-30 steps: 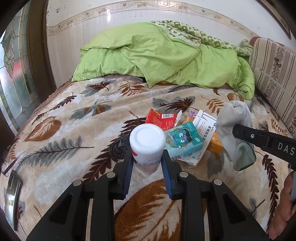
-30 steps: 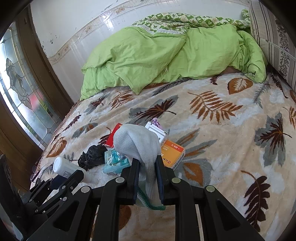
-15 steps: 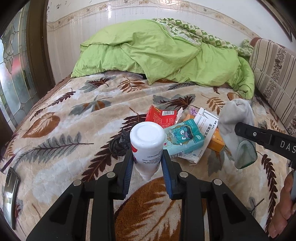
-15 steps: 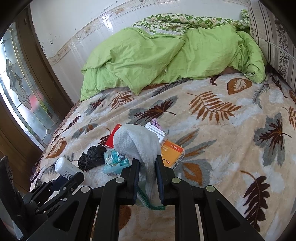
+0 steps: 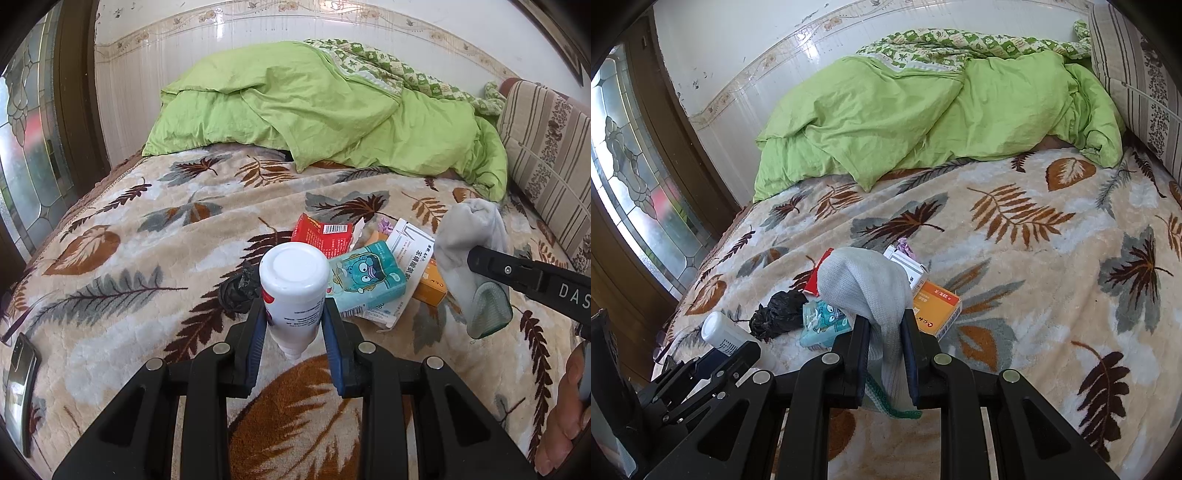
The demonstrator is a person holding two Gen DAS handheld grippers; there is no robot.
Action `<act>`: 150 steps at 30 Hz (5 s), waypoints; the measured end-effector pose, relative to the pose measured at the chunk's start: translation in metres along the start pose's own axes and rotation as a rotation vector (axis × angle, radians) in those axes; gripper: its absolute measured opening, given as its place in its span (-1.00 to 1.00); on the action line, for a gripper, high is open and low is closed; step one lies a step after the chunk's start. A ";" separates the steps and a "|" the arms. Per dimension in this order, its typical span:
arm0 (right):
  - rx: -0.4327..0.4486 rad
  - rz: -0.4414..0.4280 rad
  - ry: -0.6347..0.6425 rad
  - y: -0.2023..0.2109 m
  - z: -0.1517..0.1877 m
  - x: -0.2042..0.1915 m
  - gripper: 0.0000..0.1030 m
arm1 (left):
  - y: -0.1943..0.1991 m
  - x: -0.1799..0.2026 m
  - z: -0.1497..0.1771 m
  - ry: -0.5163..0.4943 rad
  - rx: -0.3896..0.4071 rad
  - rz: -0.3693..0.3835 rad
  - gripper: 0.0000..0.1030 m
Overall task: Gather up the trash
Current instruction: 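Raise the held bottle and sock higher and turn both grippers toward the red basket, then carry both items over the red basket and open both grippers to drop them, then move both grippers back toward the trash pile on the bed, then grasp the black plastic bag with the left gripper while the right gripper grasps the teal tissue pack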
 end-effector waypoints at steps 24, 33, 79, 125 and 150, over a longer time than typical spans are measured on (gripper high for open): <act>0.001 -0.005 0.008 -0.001 0.001 -0.007 -0.65 | 0.002 -0.001 -0.003 0.023 0.001 0.021 -0.44; -0.004 -0.020 0.014 -0.001 0.002 -0.013 -0.65 | 0.000 -0.009 -0.007 0.075 -0.006 0.033 -0.44; 0.238 0.206 -0.374 0.349 0.135 0.144 -0.65 | 0.194 0.231 0.070 -0.259 -0.030 0.647 -0.44; -0.054 0.130 -0.157 0.136 0.076 0.049 0.25 | 0.085 0.067 0.024 -0.062 -0.030 0.288 0.28; -0.158 -0.015 -0.173 0.034 0.067 0.028 0.25 | -0.085 -0.021 -0.015 -0.024 -0.123 0.099 0.05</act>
Point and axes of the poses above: each gripper's, at about its wrist camera, not at the fingertips, and y roughly against the way its jaws point, x to its right, z to its underside, the point moved 7 cm from there along -y, roughly the way its jaws point, and after that the axes turned 5 degrees about -z, right-handed, at the moved point
